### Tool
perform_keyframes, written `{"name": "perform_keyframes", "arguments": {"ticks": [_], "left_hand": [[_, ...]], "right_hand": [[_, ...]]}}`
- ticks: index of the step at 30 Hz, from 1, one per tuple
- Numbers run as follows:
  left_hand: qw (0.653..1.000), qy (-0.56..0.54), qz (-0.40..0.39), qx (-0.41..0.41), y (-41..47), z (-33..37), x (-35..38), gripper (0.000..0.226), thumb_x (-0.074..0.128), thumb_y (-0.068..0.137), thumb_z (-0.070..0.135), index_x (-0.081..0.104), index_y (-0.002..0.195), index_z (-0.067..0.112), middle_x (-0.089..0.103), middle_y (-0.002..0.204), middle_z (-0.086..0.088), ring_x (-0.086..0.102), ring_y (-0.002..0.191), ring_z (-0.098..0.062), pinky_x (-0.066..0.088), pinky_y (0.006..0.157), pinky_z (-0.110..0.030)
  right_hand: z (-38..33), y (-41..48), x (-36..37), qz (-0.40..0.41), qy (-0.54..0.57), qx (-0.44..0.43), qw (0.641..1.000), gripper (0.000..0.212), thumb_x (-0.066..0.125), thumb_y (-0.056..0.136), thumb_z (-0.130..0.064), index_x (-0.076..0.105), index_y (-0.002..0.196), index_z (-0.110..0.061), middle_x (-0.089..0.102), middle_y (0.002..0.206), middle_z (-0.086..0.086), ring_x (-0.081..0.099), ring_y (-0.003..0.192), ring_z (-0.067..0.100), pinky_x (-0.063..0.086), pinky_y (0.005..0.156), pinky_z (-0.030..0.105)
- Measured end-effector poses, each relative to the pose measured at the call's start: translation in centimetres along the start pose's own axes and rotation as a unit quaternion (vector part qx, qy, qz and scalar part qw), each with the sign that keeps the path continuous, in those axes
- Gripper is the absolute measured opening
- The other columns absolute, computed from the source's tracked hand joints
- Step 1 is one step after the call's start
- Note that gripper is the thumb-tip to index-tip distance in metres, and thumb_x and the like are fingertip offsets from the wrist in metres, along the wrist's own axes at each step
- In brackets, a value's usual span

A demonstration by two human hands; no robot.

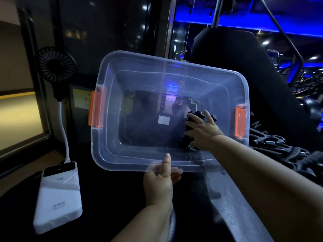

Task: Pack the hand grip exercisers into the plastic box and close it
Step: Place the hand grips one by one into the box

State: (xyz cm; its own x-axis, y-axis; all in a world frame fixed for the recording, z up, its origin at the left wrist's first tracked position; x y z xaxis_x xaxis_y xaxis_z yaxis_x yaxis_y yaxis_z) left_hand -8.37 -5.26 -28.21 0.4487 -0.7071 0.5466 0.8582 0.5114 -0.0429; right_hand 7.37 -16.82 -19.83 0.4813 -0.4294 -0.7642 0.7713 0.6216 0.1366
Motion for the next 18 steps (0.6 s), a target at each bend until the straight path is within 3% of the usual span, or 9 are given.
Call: {"name": "perform_keyframes", "arguments": {"ticks": [3,10,18], "left_hand": [[1.000,0.007,-0.001,0.002,0.17,-0.24,-0.07,0.030,0.060,0.089,0.032,0.056,0.085,0.002,0.068,0.058,-0.011,0.067,0.056,-0.022,0.054,0.057,-0.031],[1.000,0.010,0.000,0.000,0.29,-0.42,-0.12,0.036,0.059,0.089,0.031,0.056,0.088,-0.004,0.068,0.059,-0.014,0.067,0.055,-0.022,0.054,0.054,-0.029],[1.000,0.013,0.003,0.008,0.21,-0.16,-0.12,0.030,0.059,0.090,0.030,0.055,0.088,0.001,0.067,0.057,-0.011,0.067,0.054,-0.020,0.055,0.056,-0.029]], "right_hand": [[0.22,0.04,0.24,-0.034,0.006,0.011,0.999,0.043,0.040,0.093,-0.054,0.044,0.136,-0.045,0.022,0.156,-0.013,-0.008,0.148,0.019,-0.008,0.109,0.065],[0.31,0.08,0.51,-0.036,0.018,0.018,0.999,0.045,0.039,0.094,-0.055,0.042,0.137,-0.045,0.020,0.156,-0.014,-0.007,0.147,0.017,-0.004,0.113,0.063],[0.15,-0.28,0.45,-0.026,0.026,0.025,0.999,0.055,0.038,0.092,-0.062,0.035,0.143,-0.042,0.015,0.159,-0.011,-0.013,0.148,0.017,-0.009,0.110,0.066]]}}
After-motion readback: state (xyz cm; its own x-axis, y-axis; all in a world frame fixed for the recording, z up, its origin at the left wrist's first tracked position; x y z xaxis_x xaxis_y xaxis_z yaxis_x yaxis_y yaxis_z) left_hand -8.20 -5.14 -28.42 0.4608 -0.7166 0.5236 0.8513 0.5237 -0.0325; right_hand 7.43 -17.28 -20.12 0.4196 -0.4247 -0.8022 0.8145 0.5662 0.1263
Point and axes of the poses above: each hand's wrist, its own y-axis towards the middle knuckle, its own x-axis out of the palm, z = x × y, the point moved 1 cm from there along y, towards the middle knuckle
